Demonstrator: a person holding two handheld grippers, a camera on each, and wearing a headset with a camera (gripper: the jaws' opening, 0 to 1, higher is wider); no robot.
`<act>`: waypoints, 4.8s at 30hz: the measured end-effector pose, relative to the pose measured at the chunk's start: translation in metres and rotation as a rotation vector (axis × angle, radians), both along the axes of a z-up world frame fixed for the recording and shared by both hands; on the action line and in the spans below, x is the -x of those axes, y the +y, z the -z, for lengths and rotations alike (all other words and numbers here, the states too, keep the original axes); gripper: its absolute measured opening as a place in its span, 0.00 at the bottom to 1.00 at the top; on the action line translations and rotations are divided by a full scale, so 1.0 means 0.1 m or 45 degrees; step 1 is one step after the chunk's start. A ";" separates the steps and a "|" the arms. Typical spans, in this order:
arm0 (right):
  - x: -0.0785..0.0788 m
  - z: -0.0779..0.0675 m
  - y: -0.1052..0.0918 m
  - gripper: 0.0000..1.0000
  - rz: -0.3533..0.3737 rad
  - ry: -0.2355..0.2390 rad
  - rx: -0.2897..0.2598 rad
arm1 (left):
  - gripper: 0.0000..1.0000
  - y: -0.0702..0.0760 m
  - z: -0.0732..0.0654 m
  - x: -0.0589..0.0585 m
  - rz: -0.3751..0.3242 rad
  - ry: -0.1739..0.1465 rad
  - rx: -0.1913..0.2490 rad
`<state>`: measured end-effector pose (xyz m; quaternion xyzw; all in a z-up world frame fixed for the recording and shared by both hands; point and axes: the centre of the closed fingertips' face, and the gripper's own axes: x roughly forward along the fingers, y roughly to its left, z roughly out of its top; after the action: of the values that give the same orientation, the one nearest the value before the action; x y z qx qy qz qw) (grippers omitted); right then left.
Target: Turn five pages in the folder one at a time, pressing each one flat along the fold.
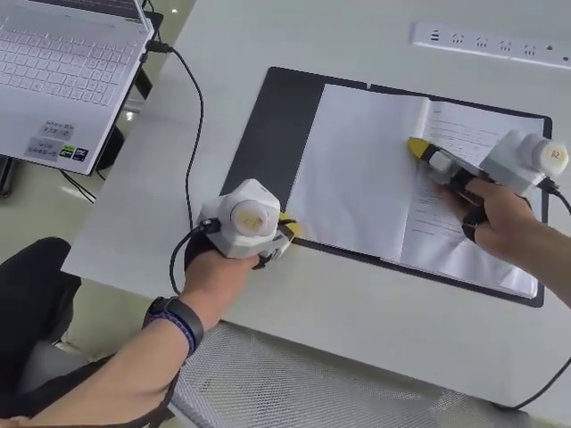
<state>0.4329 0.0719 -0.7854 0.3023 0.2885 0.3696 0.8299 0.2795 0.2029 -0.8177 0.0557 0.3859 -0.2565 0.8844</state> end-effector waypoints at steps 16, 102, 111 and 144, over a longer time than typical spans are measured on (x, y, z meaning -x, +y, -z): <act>0.63 -0.01 0.03 0.00 -0.158 -0.002 0.001 | 0.00 0.01 0.02 -0.01 0.006 0.000 0.001; 1.58 -0.34 -0.85 0.31 -0.150 -0.062 0.267 | 0.22 -0.10 -0.78 0.08 -0.018 -0.058 0.158; 1.58 -0.51 -1.16 0.39 -0.097 -0.111 0.330 | 0.32 -0.13 -1.02 0.11 0.020 -0.118 0.139; 1.90 -1.01 -1.65 0.69 0.056 -0.281 0.496 | 0.76 0.13 -1.50 0.47 -0.082 -0.280 0.154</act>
<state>0.2433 -0.0933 -0.6840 0.1001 0.2553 0.3195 0.9071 0.2321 0.2158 -0.6681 0.0175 0.2721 -0.2431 0.9309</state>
